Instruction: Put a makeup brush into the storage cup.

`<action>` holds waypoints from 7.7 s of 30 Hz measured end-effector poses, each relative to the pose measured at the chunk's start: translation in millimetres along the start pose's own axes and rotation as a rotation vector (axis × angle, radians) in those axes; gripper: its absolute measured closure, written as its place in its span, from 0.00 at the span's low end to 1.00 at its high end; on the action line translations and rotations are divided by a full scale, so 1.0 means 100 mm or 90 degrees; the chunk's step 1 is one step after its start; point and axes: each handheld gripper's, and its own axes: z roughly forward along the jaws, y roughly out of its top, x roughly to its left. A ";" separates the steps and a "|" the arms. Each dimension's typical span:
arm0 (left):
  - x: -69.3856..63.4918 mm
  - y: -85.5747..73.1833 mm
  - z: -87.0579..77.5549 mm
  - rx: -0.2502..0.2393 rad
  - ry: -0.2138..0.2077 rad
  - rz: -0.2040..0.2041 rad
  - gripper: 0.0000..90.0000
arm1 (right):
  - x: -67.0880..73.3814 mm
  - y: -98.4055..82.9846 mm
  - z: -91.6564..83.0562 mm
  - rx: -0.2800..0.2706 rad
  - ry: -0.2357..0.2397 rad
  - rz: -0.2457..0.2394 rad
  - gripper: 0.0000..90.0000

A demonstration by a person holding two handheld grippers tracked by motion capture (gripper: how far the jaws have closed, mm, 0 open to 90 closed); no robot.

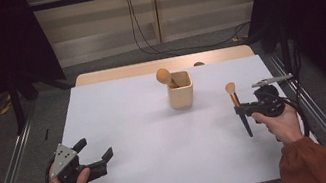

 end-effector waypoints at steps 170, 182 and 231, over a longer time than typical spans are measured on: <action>-0.03 0.00 -0.01 -0.004 -0.010 0.007 0.04 | 0.52 1.10 1.19 -0.303 0.072 -0.089 0.84; -0.03 0.00 -0.01 -0.004 -0.010 0.006 0.04 | 0.48 1.00 1.25 -0.294 0.068 -0.084 0.84; -0.03 0.01 0.04 0.002 -0.010 0.009 0.04 | 0.37 0.86 1.15 -0.278 0.046 -0.083 0.00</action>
